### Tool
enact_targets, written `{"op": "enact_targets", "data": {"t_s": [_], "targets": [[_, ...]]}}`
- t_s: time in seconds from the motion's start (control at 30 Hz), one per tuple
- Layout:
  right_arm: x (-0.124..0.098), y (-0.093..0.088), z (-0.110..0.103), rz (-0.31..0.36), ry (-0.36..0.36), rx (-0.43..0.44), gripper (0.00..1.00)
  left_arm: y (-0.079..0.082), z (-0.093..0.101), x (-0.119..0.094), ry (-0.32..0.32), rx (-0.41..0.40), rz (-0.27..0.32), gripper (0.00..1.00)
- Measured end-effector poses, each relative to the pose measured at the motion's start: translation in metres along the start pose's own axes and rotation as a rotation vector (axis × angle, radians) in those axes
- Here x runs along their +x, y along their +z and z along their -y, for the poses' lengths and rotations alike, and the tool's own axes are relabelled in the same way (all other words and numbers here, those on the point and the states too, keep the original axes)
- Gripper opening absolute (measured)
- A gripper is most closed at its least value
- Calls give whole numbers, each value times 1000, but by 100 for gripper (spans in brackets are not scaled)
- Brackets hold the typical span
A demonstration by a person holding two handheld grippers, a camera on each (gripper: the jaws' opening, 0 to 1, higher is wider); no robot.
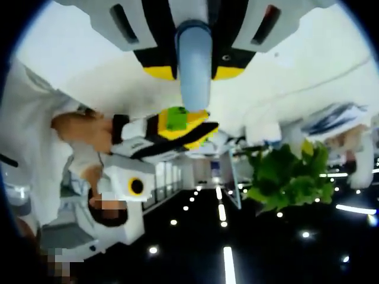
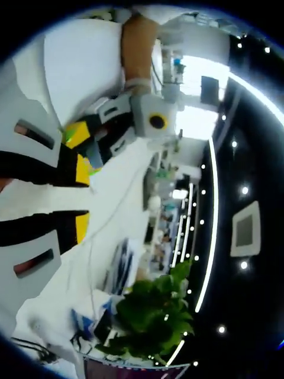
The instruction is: Pick up the paper insert the paper into the punch align the paper edges press the punch to punch holes
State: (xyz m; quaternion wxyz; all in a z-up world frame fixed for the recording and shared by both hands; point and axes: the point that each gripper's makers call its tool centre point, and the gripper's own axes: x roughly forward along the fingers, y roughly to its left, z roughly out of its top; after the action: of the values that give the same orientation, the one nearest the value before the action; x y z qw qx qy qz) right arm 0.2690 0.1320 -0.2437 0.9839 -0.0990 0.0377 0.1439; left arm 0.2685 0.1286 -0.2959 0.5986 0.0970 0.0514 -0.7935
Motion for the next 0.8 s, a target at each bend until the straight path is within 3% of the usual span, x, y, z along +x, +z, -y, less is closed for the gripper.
{"op": "enact_targets", "data": {"t_s": [0.17, 0.3, 0.5, 0.63, 0.8], "targets": [[9, 26, -26, 69, 56, -71, 8, -1, -14, 0, 0, -1, 0, 25], [19, 8, -35, -53, 70, -65, 10, -1, -23, 0, 1, -1, 0, 25], [24, 8, -40, -59, 81, -13, 11, -2, -46, 1, 0, -3, 0, 25], [26, 6, -40, -84, 64, -40, 9, -2, -54, 1, -1, -3, 0, 25], [28, 7, -42, -50, 66, -41, 5, -2, -60, 2, 0, -3, 0, 25]]}}
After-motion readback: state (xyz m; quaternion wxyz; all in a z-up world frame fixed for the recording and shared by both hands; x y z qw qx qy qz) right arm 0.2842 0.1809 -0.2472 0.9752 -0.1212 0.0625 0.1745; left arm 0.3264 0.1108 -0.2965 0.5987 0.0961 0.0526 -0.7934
